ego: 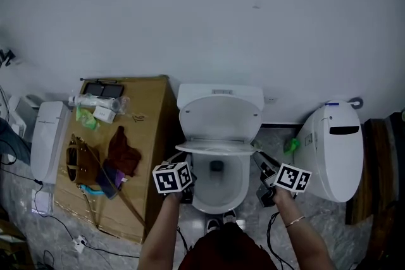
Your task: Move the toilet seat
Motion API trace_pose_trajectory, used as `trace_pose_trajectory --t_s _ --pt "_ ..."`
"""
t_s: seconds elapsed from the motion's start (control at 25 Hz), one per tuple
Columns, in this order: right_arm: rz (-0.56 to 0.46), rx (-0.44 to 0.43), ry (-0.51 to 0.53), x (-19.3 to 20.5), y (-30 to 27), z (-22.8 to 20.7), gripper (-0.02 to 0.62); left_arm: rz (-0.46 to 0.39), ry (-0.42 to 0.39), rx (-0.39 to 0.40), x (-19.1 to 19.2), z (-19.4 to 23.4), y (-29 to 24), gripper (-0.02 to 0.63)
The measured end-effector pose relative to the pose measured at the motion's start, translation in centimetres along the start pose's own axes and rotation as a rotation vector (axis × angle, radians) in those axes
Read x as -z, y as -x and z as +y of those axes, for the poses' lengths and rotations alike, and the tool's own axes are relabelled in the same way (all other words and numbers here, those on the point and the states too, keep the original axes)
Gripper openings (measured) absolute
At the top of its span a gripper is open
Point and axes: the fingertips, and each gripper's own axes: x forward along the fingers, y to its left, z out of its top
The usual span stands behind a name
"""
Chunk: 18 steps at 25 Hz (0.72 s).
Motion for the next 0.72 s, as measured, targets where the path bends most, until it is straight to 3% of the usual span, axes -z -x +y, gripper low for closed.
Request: trace_pose_trajectory --t_s 0.24,0.72 --pt "0.035 0.027 0.212 0.3 -0.9 1.1 0.046 -0.017 0.003 -0.004 -1.6 -0.1 -0.9 0.032" --pt "0.045 0.134 0.333 -1.5 -5.4 0.3 0.037 -0.037 0.016 -0.004 -4.2 -0.2 -2.6 0.032"
